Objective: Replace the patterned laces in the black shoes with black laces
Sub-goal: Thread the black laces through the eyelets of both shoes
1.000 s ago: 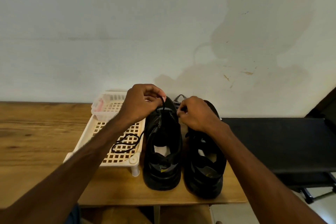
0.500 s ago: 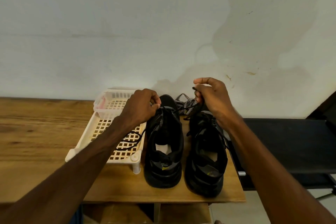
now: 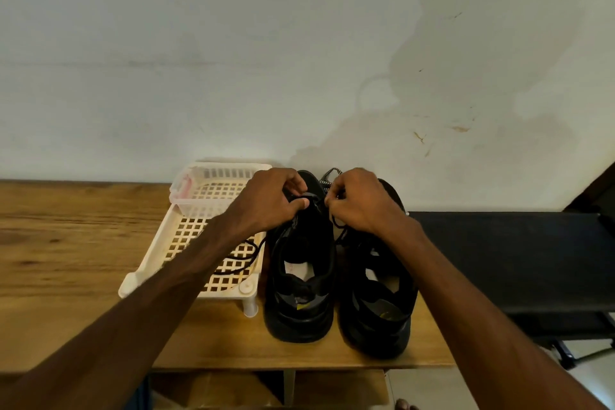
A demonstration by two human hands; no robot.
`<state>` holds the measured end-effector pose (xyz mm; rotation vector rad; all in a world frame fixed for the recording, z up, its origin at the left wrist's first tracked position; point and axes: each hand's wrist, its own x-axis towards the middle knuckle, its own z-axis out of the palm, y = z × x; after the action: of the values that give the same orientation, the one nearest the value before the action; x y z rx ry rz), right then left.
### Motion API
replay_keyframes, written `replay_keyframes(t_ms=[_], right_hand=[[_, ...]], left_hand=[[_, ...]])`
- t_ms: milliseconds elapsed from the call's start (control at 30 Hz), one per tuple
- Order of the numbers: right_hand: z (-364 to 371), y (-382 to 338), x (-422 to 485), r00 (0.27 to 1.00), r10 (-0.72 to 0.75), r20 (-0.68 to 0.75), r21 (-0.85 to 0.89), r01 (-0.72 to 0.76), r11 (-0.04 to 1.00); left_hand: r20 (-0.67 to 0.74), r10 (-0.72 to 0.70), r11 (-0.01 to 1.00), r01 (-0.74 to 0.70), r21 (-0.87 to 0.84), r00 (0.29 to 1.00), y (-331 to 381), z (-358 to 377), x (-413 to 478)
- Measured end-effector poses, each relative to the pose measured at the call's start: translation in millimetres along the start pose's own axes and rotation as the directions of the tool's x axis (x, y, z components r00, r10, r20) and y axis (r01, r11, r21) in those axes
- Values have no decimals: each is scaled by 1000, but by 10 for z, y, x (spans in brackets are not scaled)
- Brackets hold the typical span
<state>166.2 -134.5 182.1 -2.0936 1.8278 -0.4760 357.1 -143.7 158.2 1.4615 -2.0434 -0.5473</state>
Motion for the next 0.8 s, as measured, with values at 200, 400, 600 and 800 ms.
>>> replay_keyframes(t_ms=[200,400,600,800], right_hand=[[-267,74,-103,996,79,35,259,-85,962],[-581,11,-247,982,139,125,731,-186,657],[-711,-40,-358,985,-61,160,987,-159,18],[-619,-96,-311,995,15,98,984,-94,-154]], left_hand=[[-26,-61,997,62,36,998,-15,67,1],[-84,-40,995,47,86,996,25,45,-22],[23,58,816,-34,-577,998,479,-98,-135],[212,154,711,41,-702,965,700,-94,-244]])
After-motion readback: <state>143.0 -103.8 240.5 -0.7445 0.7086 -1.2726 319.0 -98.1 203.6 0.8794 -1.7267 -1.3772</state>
